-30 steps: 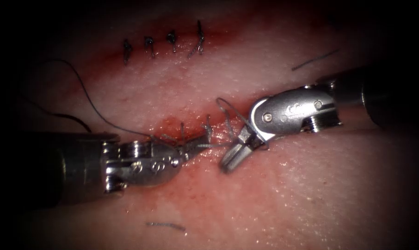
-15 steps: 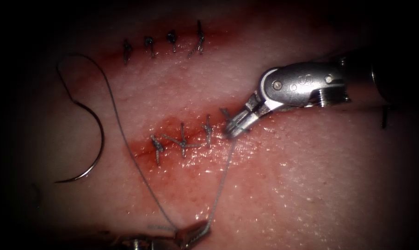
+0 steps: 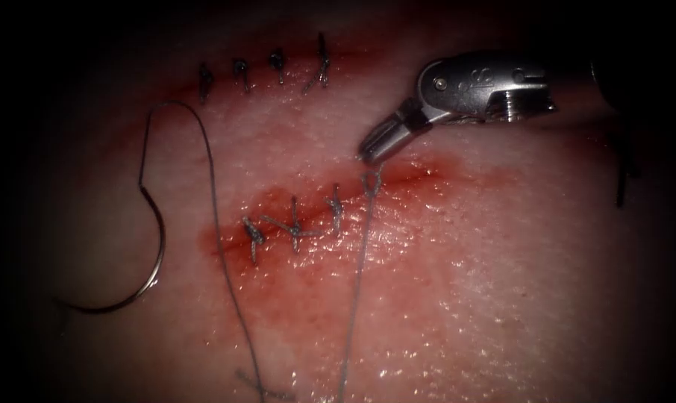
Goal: Wound Closure
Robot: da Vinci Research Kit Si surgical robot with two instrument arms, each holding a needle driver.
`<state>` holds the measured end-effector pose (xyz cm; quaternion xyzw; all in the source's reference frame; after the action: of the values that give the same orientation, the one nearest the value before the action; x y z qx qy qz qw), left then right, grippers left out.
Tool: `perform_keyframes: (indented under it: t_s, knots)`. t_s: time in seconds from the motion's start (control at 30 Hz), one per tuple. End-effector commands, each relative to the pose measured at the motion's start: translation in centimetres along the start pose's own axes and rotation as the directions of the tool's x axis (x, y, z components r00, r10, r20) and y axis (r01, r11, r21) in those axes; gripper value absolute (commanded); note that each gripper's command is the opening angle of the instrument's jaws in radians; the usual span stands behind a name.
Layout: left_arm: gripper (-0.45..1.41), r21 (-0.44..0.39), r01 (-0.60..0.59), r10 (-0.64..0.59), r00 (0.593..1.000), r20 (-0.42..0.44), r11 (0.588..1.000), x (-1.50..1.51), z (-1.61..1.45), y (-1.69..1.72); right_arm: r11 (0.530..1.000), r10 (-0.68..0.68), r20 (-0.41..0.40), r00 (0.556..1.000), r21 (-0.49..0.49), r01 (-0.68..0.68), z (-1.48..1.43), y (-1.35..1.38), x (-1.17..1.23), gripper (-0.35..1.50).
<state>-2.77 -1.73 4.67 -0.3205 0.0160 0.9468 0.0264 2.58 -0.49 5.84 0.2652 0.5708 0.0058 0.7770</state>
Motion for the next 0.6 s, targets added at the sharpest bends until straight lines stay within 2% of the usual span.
perform_keyframes:
  t_s: [0.03, 0.1, 0.3, 0.47, 0.6]
  knots:
    - [-0.45, -0.007, -0.009, 0.008, 1.0, -0.005, 1.0, 0.03, 0.0, 0.15, 1.0, 0.002, -0.003, 1.0, -0.004, -0.002, 0.1, 0.01, -0.03, -0.35]
    - [-0.45, -0.021, -0.019, 0.019, 1.0, -0.009, 1.0, 0.07, -0.06, 0.32, 1.0, 0.003, -0.002, 1.0, -0.008, -0.003, 0.1, 0.01, -0.03, -0.35]
    - [-0.45, -0.046, -0.033, 0.032, 0.999, -0.012, 0.998, 0.13, -0.06, 0.55, 1.0, 0.007, 0.002, 1.0, -0.027, -0.007, 0.12, 0.03, -0.03, -0.35]
    - [-0.45, -0.069, -0.051, 0.05, 0.999, -0.009, 0.996, 0.14, -0.03, 0.74, 0.99, 0.015, 0.027, 1.0, -0.141, -0.011, 0.11, 0.19, -0.06, -0.35]
    - [-0.45, -0.073, -0.067, 0.066, 0.998, -0.011, 0.995, 0.11, 0.0, 0.8, 0.982, 0.026, 0.043, 0.999, -0.186, -0.018, 0.1, 0.22, -0.11, -0.35]
